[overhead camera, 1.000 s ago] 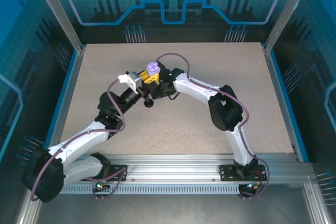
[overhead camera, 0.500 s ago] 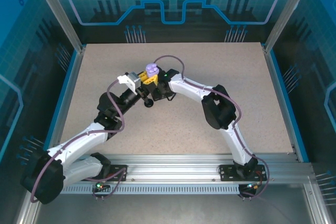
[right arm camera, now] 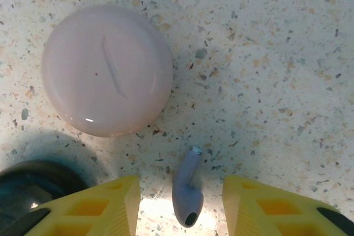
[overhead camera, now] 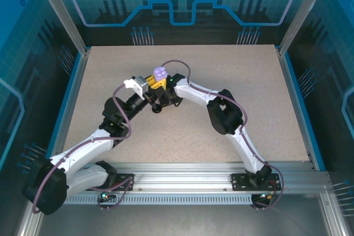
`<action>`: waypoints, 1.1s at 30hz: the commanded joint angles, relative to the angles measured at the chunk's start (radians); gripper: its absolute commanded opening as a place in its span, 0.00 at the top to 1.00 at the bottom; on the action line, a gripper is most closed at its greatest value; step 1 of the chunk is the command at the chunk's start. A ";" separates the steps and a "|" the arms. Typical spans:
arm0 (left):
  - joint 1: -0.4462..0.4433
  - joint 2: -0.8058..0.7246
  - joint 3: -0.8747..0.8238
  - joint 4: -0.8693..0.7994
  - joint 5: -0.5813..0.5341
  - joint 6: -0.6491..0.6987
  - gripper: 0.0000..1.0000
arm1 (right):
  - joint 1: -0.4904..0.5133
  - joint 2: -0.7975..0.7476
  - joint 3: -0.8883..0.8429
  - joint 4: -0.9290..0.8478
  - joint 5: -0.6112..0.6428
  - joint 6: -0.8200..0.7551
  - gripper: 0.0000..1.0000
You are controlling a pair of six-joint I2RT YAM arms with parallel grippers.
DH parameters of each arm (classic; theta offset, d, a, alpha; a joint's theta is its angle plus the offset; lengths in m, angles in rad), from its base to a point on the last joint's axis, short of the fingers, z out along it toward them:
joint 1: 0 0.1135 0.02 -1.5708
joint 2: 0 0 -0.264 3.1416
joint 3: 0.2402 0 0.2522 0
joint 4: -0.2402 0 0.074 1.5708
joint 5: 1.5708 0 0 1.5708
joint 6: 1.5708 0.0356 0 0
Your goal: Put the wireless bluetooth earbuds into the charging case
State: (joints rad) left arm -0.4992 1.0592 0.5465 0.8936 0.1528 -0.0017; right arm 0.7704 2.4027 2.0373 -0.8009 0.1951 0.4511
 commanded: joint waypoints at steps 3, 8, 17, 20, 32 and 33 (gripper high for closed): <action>0.012 -0.018 -0.005 0.004 -0.011 -0.013 1.00 | -0.011 0.038 0.043 -0.031 0.021 0.005 0.58; 0.011 -0.016 -0.002 0.005 -0.009 -0.017 1.00 | -0.011 0.050 0.050 -0.035 0.021 0.007 0.59; 0.012 -0.016 0.000 0.008 -0.009 -0.027 1.00 | 0.001 0.055 0.059 -0.054 0.057 0.003 0.67; 0.012 -0.018 0.000 0.008 -0.009 -0.029 1.00 | 0.007 0.053 0.058 -0.059 0.073 0.004 0.69; 0.013 -0.027 0.000 0.001 -0.007 -0.035 1.00 | 0.013 -0.062 -0.079 -0.014 0.131 0.039 0.78; 0.011 -0.027 0.000 0.002 -0.005 -0.038 1.00 | 0.013 -0.072 -0.102 -0.005 0.135 0.044 0.78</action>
State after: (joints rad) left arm -0.4980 1.0534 0.5465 0.8860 0.1532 -0.0254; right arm 0.7799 2.3878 1.9873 -0.7925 0.2893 0.4702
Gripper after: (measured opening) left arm 0.213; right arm 0.223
